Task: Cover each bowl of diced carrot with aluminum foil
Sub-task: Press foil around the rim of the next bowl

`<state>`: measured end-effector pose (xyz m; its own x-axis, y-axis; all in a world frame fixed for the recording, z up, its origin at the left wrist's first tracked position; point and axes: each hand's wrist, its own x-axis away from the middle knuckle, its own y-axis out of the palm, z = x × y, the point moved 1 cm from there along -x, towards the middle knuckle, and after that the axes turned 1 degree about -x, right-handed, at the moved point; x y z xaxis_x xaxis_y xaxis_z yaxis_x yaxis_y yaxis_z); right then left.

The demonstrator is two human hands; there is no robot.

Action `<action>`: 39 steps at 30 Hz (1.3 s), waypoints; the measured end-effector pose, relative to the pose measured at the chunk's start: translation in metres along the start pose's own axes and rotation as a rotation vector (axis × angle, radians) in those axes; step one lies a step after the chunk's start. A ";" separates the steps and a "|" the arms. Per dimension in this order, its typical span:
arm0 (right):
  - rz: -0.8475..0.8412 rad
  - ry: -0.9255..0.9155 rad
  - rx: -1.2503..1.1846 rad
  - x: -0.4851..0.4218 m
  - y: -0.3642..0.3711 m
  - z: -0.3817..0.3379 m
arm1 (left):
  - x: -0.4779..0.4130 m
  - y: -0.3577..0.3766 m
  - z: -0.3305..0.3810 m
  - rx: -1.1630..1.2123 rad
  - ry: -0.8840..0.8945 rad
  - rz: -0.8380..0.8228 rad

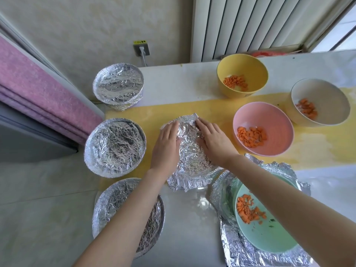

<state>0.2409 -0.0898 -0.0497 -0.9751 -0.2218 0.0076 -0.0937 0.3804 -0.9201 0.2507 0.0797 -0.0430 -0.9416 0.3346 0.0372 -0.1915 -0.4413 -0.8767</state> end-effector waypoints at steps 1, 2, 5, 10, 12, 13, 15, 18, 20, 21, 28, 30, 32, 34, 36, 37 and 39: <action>0.027 0.024 -0.033 -0.003 -0.002 -0.001 | -0.001 -0.002 0.001 0.039 -0.012 0.015; 0.055 0.044 -0.055 -0.006 -0.004 -0.001 | -0.003 -0.004 0.002 0.056 -0.018 0.035; 0.102 0.038 -0.067 -0.019 -0.008 -0.002 | -0.010 -0.006 0.000 -0.027 0.006 0.069; -0.058 -0.017 -0.081 -0.041 -0.007 -0.004 | -0.020 -0.005 0.001 -0.054 0.051 0.016; -0.122 0.048 -0.136 -0.045 -0.006 -0.003 | -0.023 -0.006 0.000 0.055 0.013 -0.006; -0.129 0.078 -0.169 -0.047 -0.006 -0.002 | -0.024 -0.007 -0.002 0.128 -0.014 -0.002; -0.113 0.100 -0.210 -0.049 -0.007 0.001 | -0.026 -0.007 -0.007 0.259 -0.070 0.026; -0.095 0.082 -0.228 -0.050 -0.007 0.002 | -0.027 -0.006 -0.010 0.351 -0.131 0.066; -0.081 0.079 -0.230 -0.050 -0.005 0.002 | -0.026 -0.006 -0.010 0.372 -0.153 0.087; -0.071 0.082 -0.222 -0.050 -0.004 0.002 | -0.025 -0.006 -0.010 0.371 -0.156 0.096; -0.058 0.064 -0.219 -0.050 -0.006 -0.002 | -0.019 -0.005 -0.007 0.298 -0.155 0.165; -0.067 0.060 -0.218 -0.050 -0.005 -0.002 | -0.017 -0.006 -0.005 0.291 -0.170 0.176; -0.094 0.055 -0.200 -0.050 -0.005 -0.002 | -0.015 -0.005 -0.003 0.282 -0.192 0.174; -0.115 0.052 -0.179 -0.048 -0.006 -0.004 | -0.009 -0.003 0.001 0.258 -0.230 0.172; -0.078 0.073 -0.193 -0.043 -0.005 -0.009 | 0.002 0.001 0.003 0.240 -0.302 0.182; -0.041 0.095 -0.201 -0.039 -0.005 -0.011 | 0.008 0.003 0.005 0.236 -0.343 0.188; 0.022 0.141 -0.202 -0.030 -0.005 -0.017 | 0.021 0.005 0.008 0.251 -0.416 0.184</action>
<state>0.2673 -0.0702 -0.0389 -0.9944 -0.0892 0.0566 -0.0970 0.5587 -0.8237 0.2280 0.0777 -0.0430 -0.9866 -0.1042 0.1257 -0.0249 -0.6649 -0.7465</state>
